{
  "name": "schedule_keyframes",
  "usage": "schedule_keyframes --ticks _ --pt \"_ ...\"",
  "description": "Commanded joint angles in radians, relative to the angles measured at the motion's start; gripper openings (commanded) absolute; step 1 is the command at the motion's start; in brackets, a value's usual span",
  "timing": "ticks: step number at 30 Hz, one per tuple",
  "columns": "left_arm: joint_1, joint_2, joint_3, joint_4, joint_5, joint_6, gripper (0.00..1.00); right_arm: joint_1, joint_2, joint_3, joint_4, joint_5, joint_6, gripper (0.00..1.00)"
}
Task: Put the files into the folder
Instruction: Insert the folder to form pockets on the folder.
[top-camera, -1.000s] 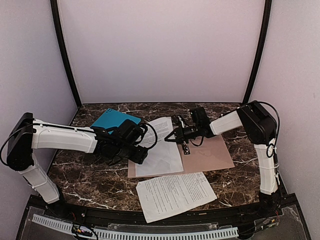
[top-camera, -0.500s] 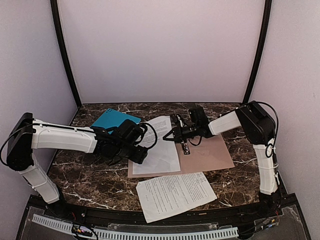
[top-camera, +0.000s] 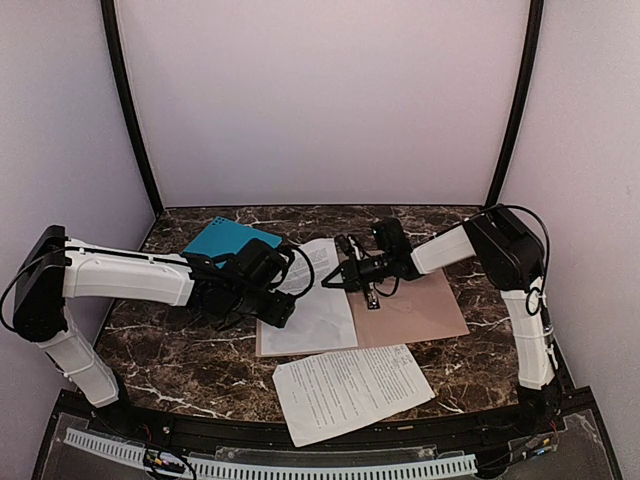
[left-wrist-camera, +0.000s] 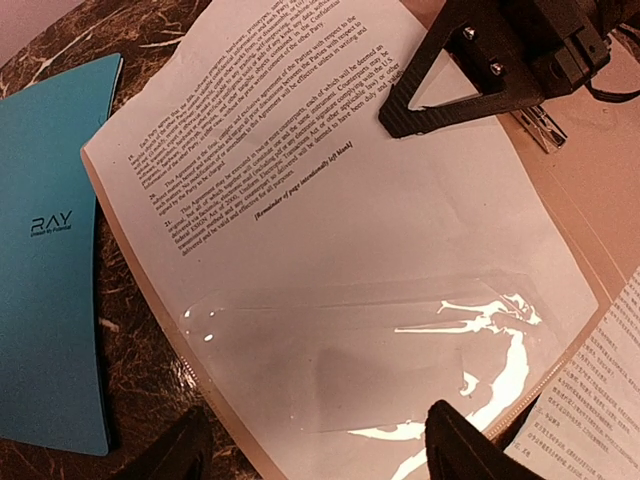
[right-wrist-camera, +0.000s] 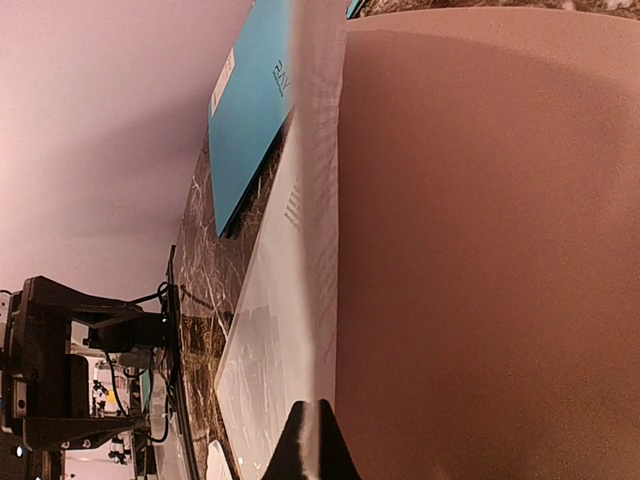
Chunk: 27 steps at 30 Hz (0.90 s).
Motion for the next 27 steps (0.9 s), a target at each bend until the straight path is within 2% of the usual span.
schedule_keyframes --ticks 1,11,27 --pt "-0.002 -0.043 -0.011 -0.036 -0.012 0.005 0.73 0.011 -0.001 0.004 0.016 0.005 -0.002 0.00" --pt "-0.003 -0.050 -0.013 -0.041 -0.016 0.006 0.74 0.012 -0.018 -0.042 0.102 0.042 0.066 0.00" --pt "-0.002 -0.051 -0.013 -0.041 -0.020 0.011 0.74 0.013 -0.023 -0.057 0.113 0.050 0.074 0.00"
